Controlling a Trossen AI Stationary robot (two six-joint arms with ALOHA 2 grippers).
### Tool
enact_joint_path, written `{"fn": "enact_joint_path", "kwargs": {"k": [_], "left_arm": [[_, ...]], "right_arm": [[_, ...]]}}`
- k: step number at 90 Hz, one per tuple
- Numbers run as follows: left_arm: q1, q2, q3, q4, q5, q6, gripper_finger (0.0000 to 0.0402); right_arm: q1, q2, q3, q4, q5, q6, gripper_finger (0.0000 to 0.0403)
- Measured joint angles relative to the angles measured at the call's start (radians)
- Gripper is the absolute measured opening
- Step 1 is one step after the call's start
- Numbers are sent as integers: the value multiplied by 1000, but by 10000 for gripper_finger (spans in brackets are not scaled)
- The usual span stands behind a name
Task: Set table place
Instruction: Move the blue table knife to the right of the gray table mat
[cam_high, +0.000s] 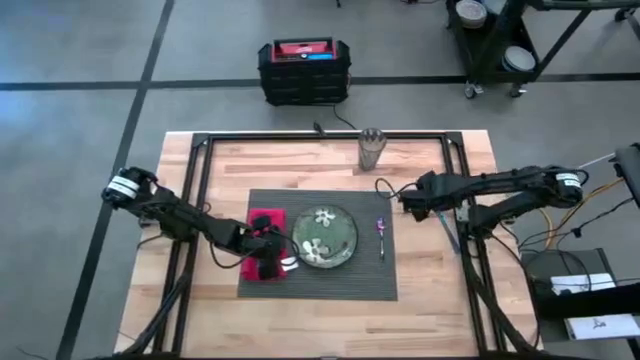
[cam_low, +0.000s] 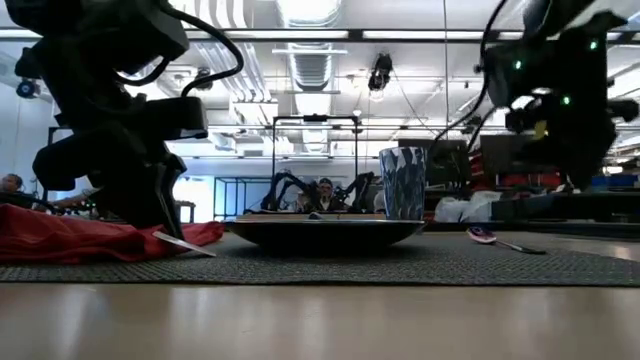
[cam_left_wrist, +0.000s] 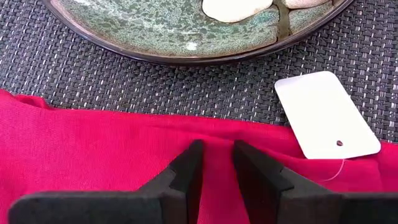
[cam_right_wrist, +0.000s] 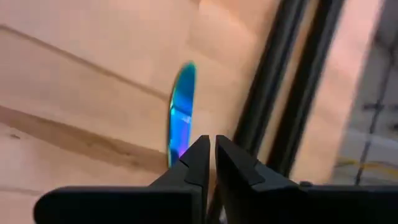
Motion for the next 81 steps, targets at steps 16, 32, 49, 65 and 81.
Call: {"fn": "enact_joint_path", "kwargs": {"k": [16, 32, 49, 65, 81], "left_arm": [[-2, 0, 0, 1, 0, -3, 77], [-5, 0, 0, 1, 0, -3, 77], [-5, 0, 0, -4, -1, -2, 77], [-5, -21, 0, -22, -5, 4, 77], [-5, -84, 35, -38, -21, 5, 77]], "right_arm": [[-115, 49, -84, 63, -21, -71, 14], [-135, 70, -121, 154, -85, -133, 13], [-117, 75, -138, 179, -108, -126, 13], [-117, 73, -175, 230, -141, -148, 13], [-117, 67, -183, 241, -146, -148, 13]]}}
